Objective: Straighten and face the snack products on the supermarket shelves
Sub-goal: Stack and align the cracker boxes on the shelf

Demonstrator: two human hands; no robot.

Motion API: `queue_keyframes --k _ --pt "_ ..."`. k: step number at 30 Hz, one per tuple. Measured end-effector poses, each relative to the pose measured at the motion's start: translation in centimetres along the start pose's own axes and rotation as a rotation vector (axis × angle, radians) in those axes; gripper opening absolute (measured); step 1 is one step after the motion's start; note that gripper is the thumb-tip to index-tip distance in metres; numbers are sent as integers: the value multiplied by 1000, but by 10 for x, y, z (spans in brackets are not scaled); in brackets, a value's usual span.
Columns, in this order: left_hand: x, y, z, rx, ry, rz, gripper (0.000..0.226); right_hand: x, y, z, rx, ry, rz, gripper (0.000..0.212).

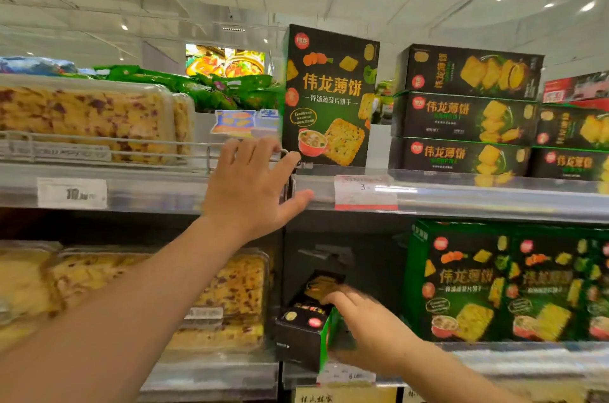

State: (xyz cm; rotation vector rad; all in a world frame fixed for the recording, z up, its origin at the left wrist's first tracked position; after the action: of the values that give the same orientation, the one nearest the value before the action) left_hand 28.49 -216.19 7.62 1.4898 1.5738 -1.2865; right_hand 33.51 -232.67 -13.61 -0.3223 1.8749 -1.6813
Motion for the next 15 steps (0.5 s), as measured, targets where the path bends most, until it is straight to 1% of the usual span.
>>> queue_keyframes --k 2,8,15 --pt "1 0 1 11 11 20 55 1 5 1 -26 35 41 74" --pt "3 -2 0 26 22 40 52 3 4 -8 42 86 163 75" --pt "2 0 -1 25 21 -9 52 7 -3 -29 117 1 256 70"
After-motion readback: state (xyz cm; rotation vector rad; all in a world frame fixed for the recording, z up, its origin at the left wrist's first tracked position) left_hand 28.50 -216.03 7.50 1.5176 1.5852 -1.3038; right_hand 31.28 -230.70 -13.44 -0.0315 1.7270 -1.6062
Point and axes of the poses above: each hand's wrist, its own x-axis away from the middle knuckle, its own y-axis out of the palm, z = x × y, the point moved 8 cm from there along -x, towards the middle knuckle, and after that the axes turned 3 degrees about z, right-handed, at the moved point
